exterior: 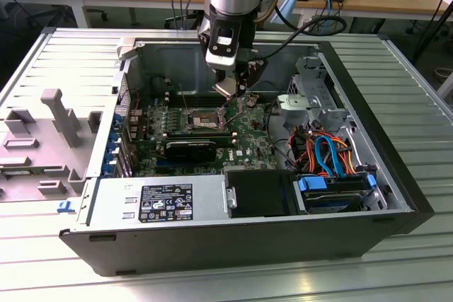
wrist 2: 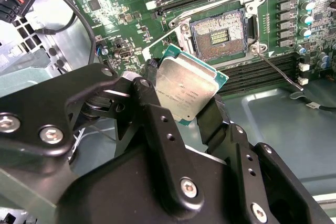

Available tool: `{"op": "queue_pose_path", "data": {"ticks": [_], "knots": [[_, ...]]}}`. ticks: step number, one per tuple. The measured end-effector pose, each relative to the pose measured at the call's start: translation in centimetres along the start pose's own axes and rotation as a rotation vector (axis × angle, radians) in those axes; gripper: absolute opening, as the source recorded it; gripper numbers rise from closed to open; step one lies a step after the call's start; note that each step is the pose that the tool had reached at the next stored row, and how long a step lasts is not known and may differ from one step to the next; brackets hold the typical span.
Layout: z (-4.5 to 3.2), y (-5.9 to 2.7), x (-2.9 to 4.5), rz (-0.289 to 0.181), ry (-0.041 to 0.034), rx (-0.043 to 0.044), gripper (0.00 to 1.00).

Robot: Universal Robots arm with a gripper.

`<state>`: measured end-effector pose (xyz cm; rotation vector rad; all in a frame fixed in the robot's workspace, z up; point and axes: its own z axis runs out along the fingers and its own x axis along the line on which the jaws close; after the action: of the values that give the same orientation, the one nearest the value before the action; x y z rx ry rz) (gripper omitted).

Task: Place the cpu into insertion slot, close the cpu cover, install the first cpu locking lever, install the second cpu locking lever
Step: 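Place the cpu into insertion slot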

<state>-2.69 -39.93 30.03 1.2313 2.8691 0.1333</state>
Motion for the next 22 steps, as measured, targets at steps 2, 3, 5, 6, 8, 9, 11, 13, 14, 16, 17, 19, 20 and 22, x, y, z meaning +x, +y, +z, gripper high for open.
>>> {"op": "queue_pose_path", "data": {"ticks": [2, 3, 5, 6, 8, 9, 11, 13, 14, 16, 17, 19, 20, 22], "knots": [[0.00, 0.00, 0.00, 0.001, 0.0000, 0.0000, 0.55], [0.00, 0.00, 0.00, 0.001, 0.0000, 0.0000, 0.55], [0.00, 0.00, 0.00, 0.002, -0.0001, 0.0000, 0.55], [0.00, 0.00, 0.00, 0.002, -0.0001, -0.0001, 0.55], [0.00, -0.02, -0.01, 0.004, -0.0003, 0.0000, 0.55], [0.00, -0.03, -0.03, 0.004, -0.0001, -0.0003, 0.55], [0.00, -0.03, -0.04, 0.006, -0.0002, -0.0003, 0.55], [-0.01, -0.06, -0.05, 0.009, 0.0001, -0.0010, 0.55], [-0.01, -0.06, -0.05, 0.010, 0.0003, -0.0012, 0.55], [0.00, -0.07, -0.07, 0.019, -0.0002, -0.0017, 0.55], [0.00, -0.07, -0.07, 0.022, -0.0005, -0.0017, 0.55], [0.00, -0.07, -0.07, 0.026, -0.0009, -0.0018, 0.55], [-0.01, -0.07, -0.08, 0.030, -0.0012, -0.0018, 0.55], [-0.01, -0.07, -0.08, 0.034, -0.0016, -0.0018, 0.55]]}}
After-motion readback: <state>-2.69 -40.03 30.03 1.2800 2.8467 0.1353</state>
